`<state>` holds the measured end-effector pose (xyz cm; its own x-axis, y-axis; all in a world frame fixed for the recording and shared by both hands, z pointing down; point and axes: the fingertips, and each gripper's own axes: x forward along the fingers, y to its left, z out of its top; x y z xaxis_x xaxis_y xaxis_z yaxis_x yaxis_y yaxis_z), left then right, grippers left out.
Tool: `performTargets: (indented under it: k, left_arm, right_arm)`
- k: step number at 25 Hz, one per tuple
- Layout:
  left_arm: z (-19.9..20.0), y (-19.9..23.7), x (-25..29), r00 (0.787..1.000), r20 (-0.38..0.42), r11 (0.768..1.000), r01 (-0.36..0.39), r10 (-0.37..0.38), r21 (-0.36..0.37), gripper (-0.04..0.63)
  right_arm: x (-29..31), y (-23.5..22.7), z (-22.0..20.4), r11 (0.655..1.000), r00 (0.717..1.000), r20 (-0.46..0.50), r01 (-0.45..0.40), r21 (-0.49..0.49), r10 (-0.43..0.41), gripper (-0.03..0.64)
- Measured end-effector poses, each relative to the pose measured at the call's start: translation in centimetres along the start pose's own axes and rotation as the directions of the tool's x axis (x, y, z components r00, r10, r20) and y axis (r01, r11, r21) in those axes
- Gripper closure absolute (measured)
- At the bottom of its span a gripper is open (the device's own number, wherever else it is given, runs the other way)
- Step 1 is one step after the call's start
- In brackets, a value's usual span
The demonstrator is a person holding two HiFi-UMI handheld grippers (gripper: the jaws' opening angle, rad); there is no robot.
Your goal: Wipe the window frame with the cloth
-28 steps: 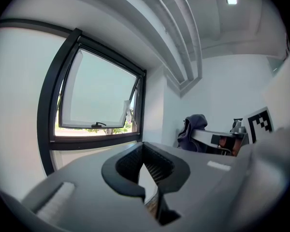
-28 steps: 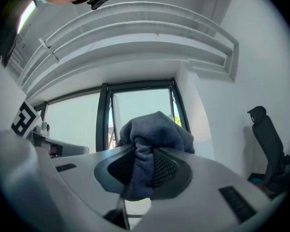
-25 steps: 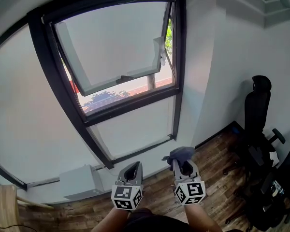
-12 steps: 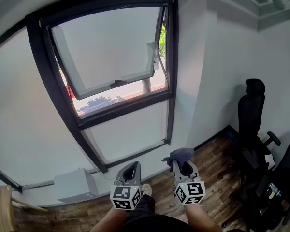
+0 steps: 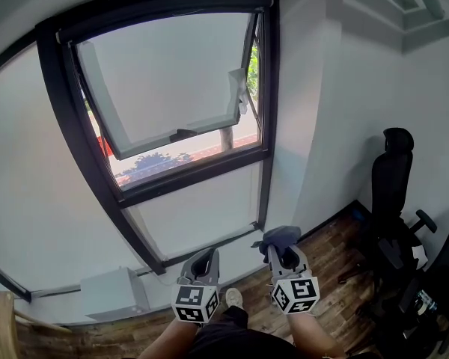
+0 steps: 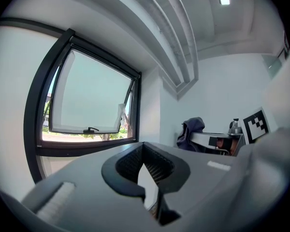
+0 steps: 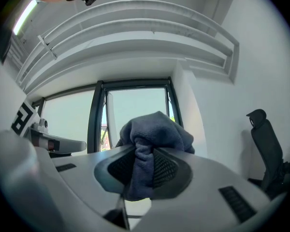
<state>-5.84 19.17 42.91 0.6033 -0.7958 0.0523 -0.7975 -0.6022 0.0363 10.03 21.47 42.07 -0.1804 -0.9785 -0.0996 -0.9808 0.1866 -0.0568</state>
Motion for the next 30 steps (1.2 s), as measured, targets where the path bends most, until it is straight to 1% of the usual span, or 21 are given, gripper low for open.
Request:
performTargets:
  k: [6,14,22,24,30]
  left_arm:
    - [-0.5,2.1,4.5,1.000,-0.003,1.000,0.005,-0.005,-0.011,0.586]
    - [-1.7,6.2,11.3,0.999,-0.035,0.999,-0.001,0.000,-0.040,0.586]
    - [-2.2,10.7,18.2,0.997,-0.078,0.995,-0.029,0.022,-0.099,0.586]
    - [-2.5,11.5,19.9,0.996,-0.091,0.993,-0.029,0.018,-0.114,0.586]
    - [-2.5,13.1,25.5,0.994,-0.111,0.992,-0.004,-0.011,-0.128,0.586]
  right_arm:
    - [4.3,-1.4,-1.2,1.000,1.000,-0.014,-0.011,-0.018,0.011,0.540]
    - [11.9,-4.0,-3.3,1.000,0.998,-0.055,-0.006,-0.013,0.005,0.540]
    - [19.7,-6.3,-4.6,1.000,0.994,-0.111,-0.023,-0.012,0.021,0.540]
    - [21.4,-7.0,-5.0,1.000,0.992,-0.126,-0.023,-0.010,0.021,0.540]
    - [26.1,-9.7,-5.7,1.000,0.988,-0.153,-0.004,-0.010,0.003,0.540]
